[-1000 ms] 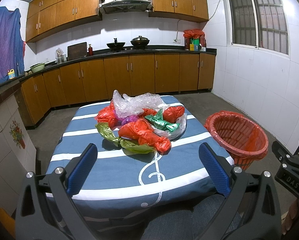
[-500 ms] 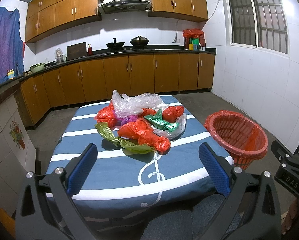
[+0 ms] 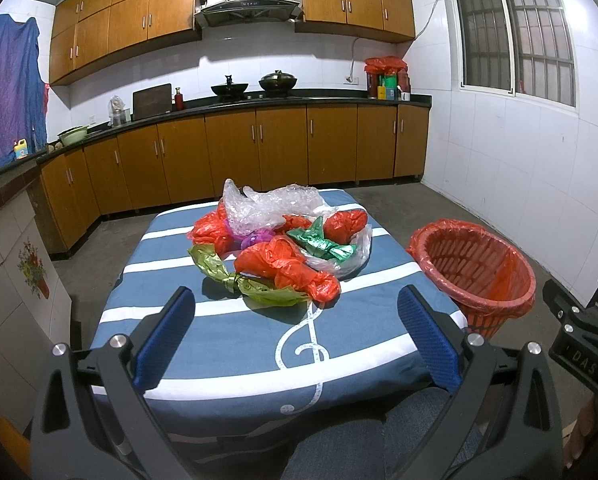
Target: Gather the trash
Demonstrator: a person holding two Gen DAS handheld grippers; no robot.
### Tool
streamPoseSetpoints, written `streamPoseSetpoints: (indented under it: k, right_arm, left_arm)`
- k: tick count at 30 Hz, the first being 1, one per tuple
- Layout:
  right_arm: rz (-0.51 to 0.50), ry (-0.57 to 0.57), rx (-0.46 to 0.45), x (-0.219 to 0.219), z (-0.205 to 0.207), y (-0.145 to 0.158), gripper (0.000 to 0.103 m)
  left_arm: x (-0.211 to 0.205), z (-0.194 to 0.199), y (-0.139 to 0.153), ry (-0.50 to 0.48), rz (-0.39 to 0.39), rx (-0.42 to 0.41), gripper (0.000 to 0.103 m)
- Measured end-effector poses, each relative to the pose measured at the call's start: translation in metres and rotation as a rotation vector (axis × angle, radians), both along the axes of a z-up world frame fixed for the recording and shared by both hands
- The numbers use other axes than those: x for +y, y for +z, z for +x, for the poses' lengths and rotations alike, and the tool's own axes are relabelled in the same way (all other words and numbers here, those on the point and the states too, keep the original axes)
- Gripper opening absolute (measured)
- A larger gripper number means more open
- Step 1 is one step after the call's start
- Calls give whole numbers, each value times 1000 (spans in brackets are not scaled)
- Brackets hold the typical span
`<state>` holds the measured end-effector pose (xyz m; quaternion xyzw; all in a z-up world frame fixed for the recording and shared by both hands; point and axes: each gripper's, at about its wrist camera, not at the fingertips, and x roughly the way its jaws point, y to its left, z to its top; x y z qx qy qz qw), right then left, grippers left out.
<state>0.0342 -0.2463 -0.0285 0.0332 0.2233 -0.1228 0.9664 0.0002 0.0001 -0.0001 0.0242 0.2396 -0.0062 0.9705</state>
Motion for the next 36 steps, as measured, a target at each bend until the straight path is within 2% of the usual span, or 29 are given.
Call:
streamPoseSetpoints:
  k: [14,20,26,31,36]
  right_arm:
    - [0,0,1,0,2,-1,101]
    - [-2,5,2,5,7,2,101]
    - [-4,27,-3,-3,10,-2,101]
    - [6,41,3,12,36,-5,101]
    - [4,75,14,25,57,-10,101]
  left_arm:
    - [0,0,0,3,-1,3,99]
    - [6,2,-1,32,-11,7,99]
    - [44,22,-8,123,-36,24,99]
    - [84,40,-18,205,-63,49,99]
    - [107,57,-25,242,-63,60,99]
